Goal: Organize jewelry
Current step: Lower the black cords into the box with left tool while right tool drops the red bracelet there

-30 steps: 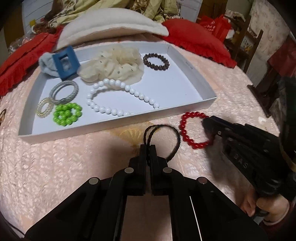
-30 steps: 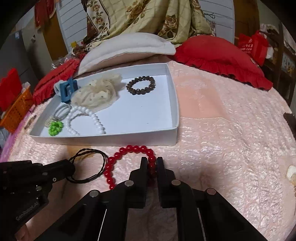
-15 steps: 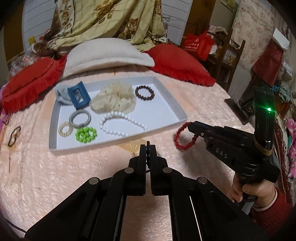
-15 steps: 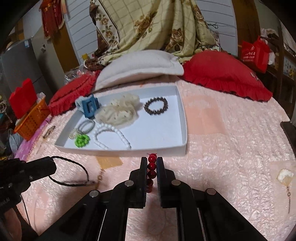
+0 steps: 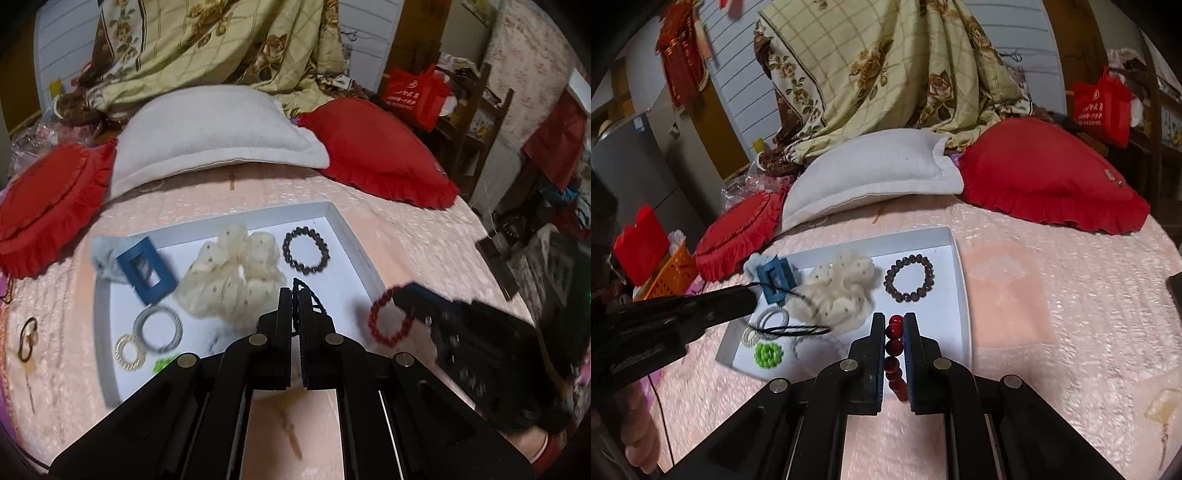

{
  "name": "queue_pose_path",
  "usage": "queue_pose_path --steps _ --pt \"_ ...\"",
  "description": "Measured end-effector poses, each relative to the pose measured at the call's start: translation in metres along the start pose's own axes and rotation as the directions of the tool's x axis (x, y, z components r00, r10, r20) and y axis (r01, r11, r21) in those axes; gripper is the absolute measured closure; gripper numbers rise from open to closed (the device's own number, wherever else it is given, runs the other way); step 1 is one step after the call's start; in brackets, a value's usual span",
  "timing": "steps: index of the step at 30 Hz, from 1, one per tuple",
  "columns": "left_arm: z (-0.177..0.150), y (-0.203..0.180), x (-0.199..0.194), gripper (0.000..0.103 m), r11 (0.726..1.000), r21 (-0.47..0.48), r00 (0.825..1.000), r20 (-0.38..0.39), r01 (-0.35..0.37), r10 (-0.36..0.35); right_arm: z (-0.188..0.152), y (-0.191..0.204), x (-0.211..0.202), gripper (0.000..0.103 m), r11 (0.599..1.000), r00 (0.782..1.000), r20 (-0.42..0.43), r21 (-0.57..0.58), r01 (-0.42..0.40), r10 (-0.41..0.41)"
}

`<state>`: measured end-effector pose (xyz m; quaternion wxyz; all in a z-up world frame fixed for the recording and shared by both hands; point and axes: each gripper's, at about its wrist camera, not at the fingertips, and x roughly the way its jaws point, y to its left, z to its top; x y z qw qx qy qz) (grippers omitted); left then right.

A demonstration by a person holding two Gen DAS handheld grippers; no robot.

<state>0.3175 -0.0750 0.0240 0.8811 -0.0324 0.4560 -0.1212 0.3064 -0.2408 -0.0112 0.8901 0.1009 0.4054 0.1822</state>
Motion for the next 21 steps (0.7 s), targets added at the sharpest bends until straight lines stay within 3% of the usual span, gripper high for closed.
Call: queue_pose_path --steps 13,17,21 --pt "0.005 -0.001 0.079 0.101 0.996 -0.077 0.991 -0.123 0.043 -0.052 -0.017 -0.029 0.039 0.094 0.997 0.996 -0.083 0.079 -0.019 0.026" --pt "-0.004 0.000 0.087 0.100 0.991 -0.093 0.978 -0.178 0.092 -0.107 -0.021 -0.030 0.045 0.094 0.996 0.994 -0.104 0.083 -0.014 0.023" --pt "-0.012 0.001 0.070 0.095 0.987 -0.087 0.976 -0.161 0.132 -0.144 -0.022 -0.026 0.047 0.092 0.998 0.993 -0.118 0.059 0.011 -0.003"
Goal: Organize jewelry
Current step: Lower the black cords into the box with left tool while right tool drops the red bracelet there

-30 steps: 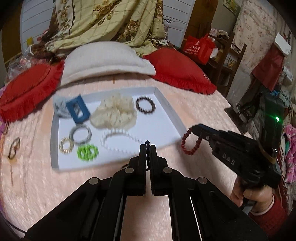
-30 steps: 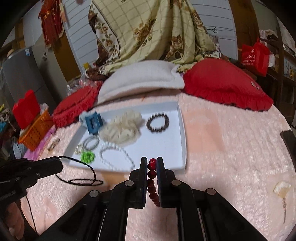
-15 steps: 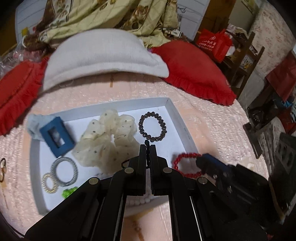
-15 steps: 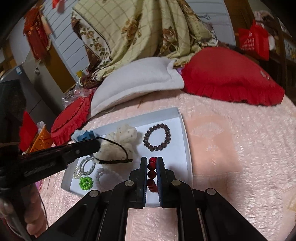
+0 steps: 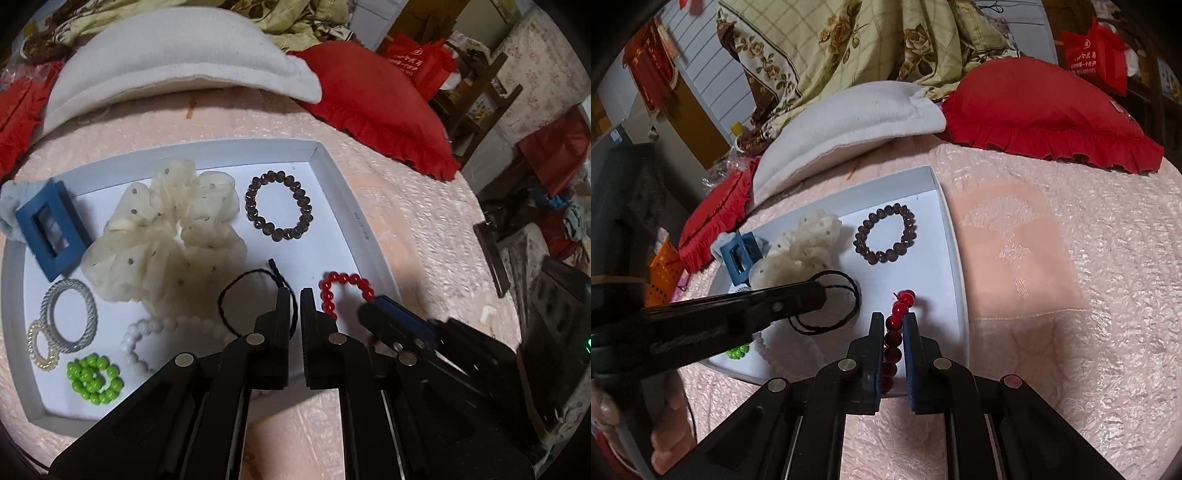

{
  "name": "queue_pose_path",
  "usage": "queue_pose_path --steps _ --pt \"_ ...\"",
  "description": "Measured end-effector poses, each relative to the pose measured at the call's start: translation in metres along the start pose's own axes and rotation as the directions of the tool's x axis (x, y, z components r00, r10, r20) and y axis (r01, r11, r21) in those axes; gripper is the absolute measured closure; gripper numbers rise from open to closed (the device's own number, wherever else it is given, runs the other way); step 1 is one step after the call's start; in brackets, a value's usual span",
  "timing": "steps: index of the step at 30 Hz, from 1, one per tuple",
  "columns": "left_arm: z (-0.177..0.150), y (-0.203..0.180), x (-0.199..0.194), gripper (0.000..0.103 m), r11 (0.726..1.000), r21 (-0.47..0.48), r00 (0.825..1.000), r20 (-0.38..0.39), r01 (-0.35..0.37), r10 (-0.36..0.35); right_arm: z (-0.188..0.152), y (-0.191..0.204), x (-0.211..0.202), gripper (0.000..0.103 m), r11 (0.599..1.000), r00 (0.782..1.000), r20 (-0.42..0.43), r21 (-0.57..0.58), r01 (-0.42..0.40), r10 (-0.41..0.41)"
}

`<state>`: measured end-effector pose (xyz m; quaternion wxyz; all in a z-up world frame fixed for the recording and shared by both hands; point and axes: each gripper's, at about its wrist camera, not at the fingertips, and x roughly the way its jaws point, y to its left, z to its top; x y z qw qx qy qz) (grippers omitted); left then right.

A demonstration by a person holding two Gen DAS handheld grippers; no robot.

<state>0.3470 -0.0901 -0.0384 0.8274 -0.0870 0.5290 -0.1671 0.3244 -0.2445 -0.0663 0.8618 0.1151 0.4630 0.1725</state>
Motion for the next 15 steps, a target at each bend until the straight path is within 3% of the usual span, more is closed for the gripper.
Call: queue_pose_path --steps 4,9,12,15 --pt "-0.013 0.005 -0.024 0.069 1.000 -0.011 0.999 0.044 0.028 -0.027 -0.001 0.003 -0.004 0.073 1.000 1.000 0.010 -0.003 0.012 -0.012" --pt "-0.031 0.020 -0.055 0.068 0.998 -0.032 0.996 0.083 0.045 -0.042 -0.004 0.002 -0.019 0.071 1.000 0.999 0.034 -0.002 0.023 -0.023" --pt "-0.048 0.040 -0.079 0.068 0.998 -0.031 0.989 0.133 -0.058 0.062 -0.007 0.000 -0.035 0.071 0.999 0.996 0.079 0.000 0.043 -0.043" --pt "-0.066 0.067 -0.095 0.068 0.979 -0.050 0.964 0.169 -0.200 0.206 -0.007 -0.007 -0.043 0.071 0.994 0.988 0.110 0.011 0.105 -0.105"
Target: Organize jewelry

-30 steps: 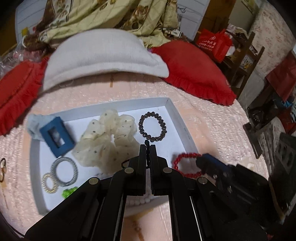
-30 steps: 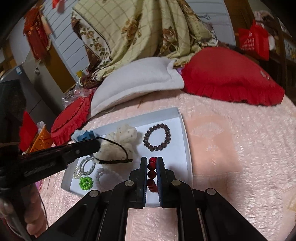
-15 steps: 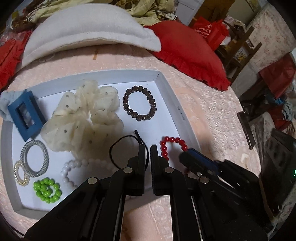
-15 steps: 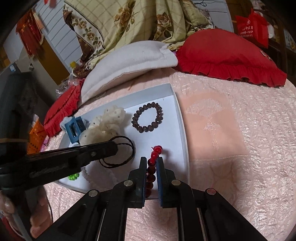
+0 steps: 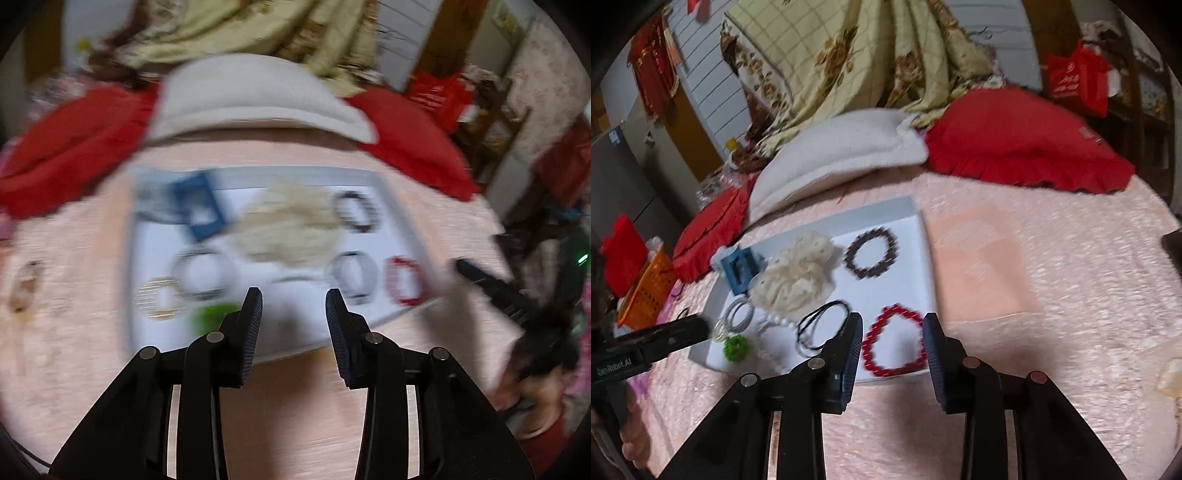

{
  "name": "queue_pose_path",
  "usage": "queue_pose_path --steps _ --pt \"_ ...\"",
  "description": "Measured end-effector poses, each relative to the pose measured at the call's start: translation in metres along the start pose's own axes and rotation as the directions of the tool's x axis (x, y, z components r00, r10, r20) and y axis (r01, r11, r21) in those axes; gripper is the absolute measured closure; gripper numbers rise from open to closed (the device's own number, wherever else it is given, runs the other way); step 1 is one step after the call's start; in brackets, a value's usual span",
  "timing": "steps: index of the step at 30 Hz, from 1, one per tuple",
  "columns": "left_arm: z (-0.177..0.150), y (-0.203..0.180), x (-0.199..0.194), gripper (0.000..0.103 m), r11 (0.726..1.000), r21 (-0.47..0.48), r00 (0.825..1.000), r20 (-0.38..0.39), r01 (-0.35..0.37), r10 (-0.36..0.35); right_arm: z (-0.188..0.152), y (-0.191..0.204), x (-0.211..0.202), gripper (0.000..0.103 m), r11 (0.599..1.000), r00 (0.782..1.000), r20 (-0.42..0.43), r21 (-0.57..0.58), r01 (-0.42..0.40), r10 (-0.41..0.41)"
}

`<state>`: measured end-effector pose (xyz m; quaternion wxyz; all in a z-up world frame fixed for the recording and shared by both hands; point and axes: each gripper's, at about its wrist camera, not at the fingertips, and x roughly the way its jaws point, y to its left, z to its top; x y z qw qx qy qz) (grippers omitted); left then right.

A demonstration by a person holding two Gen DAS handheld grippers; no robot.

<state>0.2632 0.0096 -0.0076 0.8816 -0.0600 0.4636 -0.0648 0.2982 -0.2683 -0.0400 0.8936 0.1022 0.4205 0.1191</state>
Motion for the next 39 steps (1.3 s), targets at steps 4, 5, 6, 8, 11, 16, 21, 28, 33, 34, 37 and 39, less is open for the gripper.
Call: queue_pose_path --steps 4,5,6,8,11,16,21,28,33,34,37,39 --pt "-0.018 0.047 0.004 0.068 0.989 -0.065 0.991 -0.004 -0.132 0.132 -0.002 -0.012 0.013 0.071 0.999 0.998 -0.046 0.013 0.051 -0.050" --pt "-0.021 0.061 0.008 0.068 0.985 -0.096 0.990 -0.025 -0.142 0.141 -0.003 -0.013 0.016 0.071 0.999 0.997 -0.060 0.017 0.047 -0.046" --pt "-0.025 0.070 0.011 0.068 0.983 -0.121 0.990 -0.038 -0.139 0.136 -0.004 -0.013 0.020 0.071 0.999 0.996 -0.075 0.020 0.045 -0.044" --pt "-0.030 0.089 0.019 0.068 0.978 -0.168 0.991 -0.063 -0.125 0.116 -0.007 -0.012 0.028 0.071 0.998 0.994 -0.096 0.020 0.056 -0.054" --pt "-0.033 0.098 0.033 0.068 0.976 -0.178 0.989 -0.094 -0.128 0.112 -0.010 -0.009 0.035 0.082 0.998 0.992 -0.117 0.020 0.059 -0.056" --pt "-0.035 0.104 0.045 0.076 0.974 -0.204 0.990 -0.123 -0.096 0.071 -0.010 -0.001 0.035 0.088 0.997 0.989 -0.129 -0.003 0.076 -0.076" --pt "-0.042 0.101 0.040 0.076 0.977 -0.174 0.987 -0.125 -0.125 0.104 -0.019 0.002 0.026 0.088 0.998 0.987 -0.142 -0.014 0.069 -0.070" --pt "-0.043 0.098 0.036 0.077 0.973 -0.171 0.985 -0.106 -0.155 0.138 -0.025 0.001 0.019 0.089 0.998 0.990 -0.124 -0.033 0.059 -0.063" --pt "-0.046 0.089 0.003 0.076 0.973 -0.147 0.984 -0.016 -0.180 0.180 -0.018 -0.004 -0.002 0.077 0.997 0.995 -0.069 0.003 0.075 -0.074" --pt "-0.049 0.085 -0.007 0.076 0.973 -0.141 0.982 0.006 -0.185 0.188 -0.019 -0.005 -0.010 0.074 0.997 0.996 -0.050 0.009 0.078 -0.077" --pt "-0.060 0.070 -0.041 0.072 0.969 -0.117 0.968 0.097 -0.219 0.231 -0.031 -0.003 -0.035 0.071 0.996 0.997 -0.003 0.021 0.082 -0.082" --pt "-0.069 0.060 -0.057 0.062 0.960 -0.113 0.951 0.145 -0.258 0.272 -0.045 0.000 -0.048 0.071 0.997 0.998 0.005 0.042 0.069 -0.069"
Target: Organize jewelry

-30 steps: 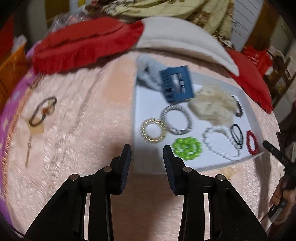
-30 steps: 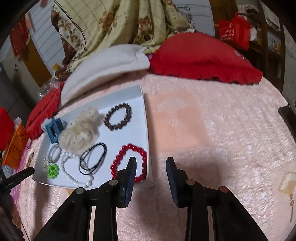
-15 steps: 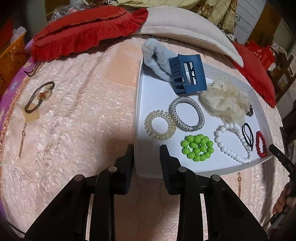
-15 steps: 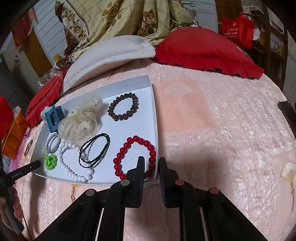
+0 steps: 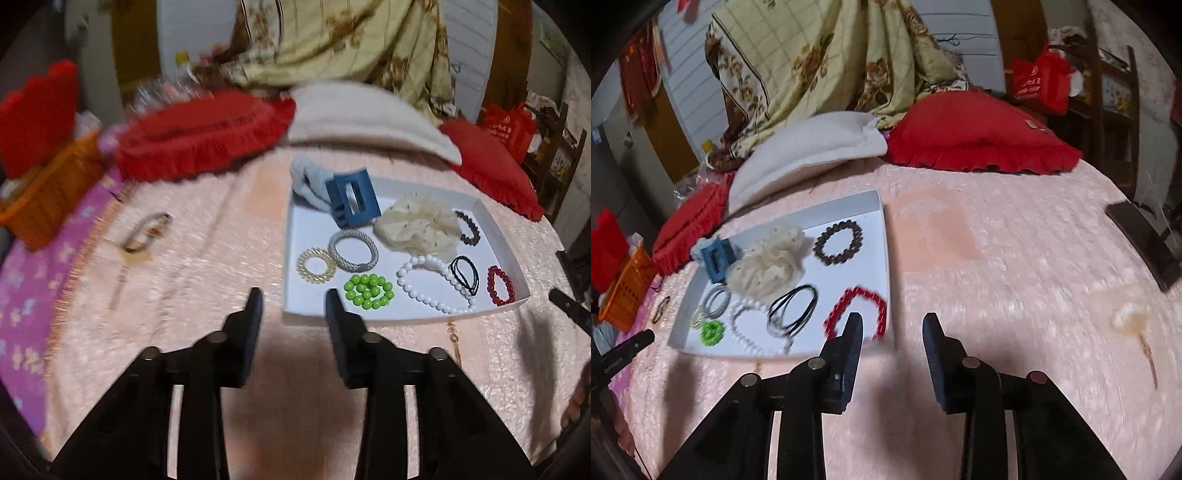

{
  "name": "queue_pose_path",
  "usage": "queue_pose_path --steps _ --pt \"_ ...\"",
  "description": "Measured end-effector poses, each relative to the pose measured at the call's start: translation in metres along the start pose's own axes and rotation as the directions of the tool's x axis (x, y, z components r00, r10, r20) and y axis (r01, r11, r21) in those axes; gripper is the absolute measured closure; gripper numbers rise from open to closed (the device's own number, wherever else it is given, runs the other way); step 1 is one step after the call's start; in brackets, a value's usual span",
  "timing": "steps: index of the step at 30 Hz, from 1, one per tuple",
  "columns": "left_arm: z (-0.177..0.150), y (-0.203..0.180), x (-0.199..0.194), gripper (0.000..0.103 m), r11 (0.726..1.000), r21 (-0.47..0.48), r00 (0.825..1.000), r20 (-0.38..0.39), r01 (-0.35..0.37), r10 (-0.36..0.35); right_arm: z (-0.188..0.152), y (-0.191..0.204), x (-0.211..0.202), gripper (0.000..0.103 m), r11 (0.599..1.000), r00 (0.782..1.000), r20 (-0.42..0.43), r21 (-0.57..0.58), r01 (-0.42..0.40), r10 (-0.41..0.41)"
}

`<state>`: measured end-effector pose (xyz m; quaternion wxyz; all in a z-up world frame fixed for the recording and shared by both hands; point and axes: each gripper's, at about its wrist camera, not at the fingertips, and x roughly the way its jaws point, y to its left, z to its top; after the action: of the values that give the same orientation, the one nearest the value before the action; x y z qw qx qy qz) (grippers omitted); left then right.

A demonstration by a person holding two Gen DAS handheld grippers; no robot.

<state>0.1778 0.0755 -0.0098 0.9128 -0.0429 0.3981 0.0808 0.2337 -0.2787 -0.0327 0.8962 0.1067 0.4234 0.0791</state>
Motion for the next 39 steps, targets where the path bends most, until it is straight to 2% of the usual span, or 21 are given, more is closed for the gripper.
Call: queue_pose_path --steps 2,9,12,13,14,18,25,31,34,39 --pt "-0.009 -0.003 -0.022 0.052 1.000 0.004 0.998 0.062 -0.028 0.028 -0.015 0.005 -0.013 0.071 1.000 1.000 0.008 0.009 -0.018 0.018" --pt "-0.039 -0.018 -0.081 0.048 0.996 0.024 0.984 0.158 -0.085 0.080 -0.052 0.036 -0.045 0.071 0.998 0.999 0.025 -0.062 -0.028 0.030" --pt "-0.049 -0.017 -0.103 0.043 0.996 -0.005 0.977 0.194 -0.093 0.092 -0.061 0.043 -0.058 0.071 0.997 0.998 0.050 -0.074 -0.027 0.030" --pt "-0.051 -0.017 -0.109 0.038 0.995 -0.013 0.974 0.204 -0.098 0.099 -0.063 0.045 -0.061 0.071 0.997 0.998 0.056 -0.077 -0.026 0.030" --pt "-0.053 -0.017 -0.117 0.032 0.993 -0.023 0.968 0.222 -0.115 0.117 -0.065 0.046 -0.064 0.071 0.996 0.998 0.061 -0.080 -0.025 0.030" --pt "-0.062 -0.021 -0.139 0.024 0.989 -0.033 0.948 0.283 -0.146 0.149 -0.072 0.051 -0.077 0.070 0.995 0.997 0.079 -0.098 -0.009 0.016" --pt "-0.075 -0.032 -0.157 0.024 0.989 -0.022 0.953 0.266 -0.143 0.144 -0.072 0.053 -0.101 0.070 0.995 0.993 0.115 -0.104 -0.004 0.016" --pt "-0.093 -0.048 -0.171 0.023 0.980 0.000 0.931 0.312 -0.197 0.187 -0.075 0.055 -0.119 0.069 0.992 0.988 0.154 -0.126 0.014 0.006" --pt "-0.097 -0.051 -0.171 0.021 0.983 -0.003 0.937 0.304 -0.181 0.174 -0.076 0.056 -0.124 0.068 0.989 0.987 0.158 -0.145 0.029 -0.006" --pt "-0.103 -0.055 -0.169 0.021 0.989 0.005 0.957 0.253 -0.146 0.140 -0.078 0.056 -0.127 0.068 0.982 0.987 0.153 -0.176 0.065 -0.038"
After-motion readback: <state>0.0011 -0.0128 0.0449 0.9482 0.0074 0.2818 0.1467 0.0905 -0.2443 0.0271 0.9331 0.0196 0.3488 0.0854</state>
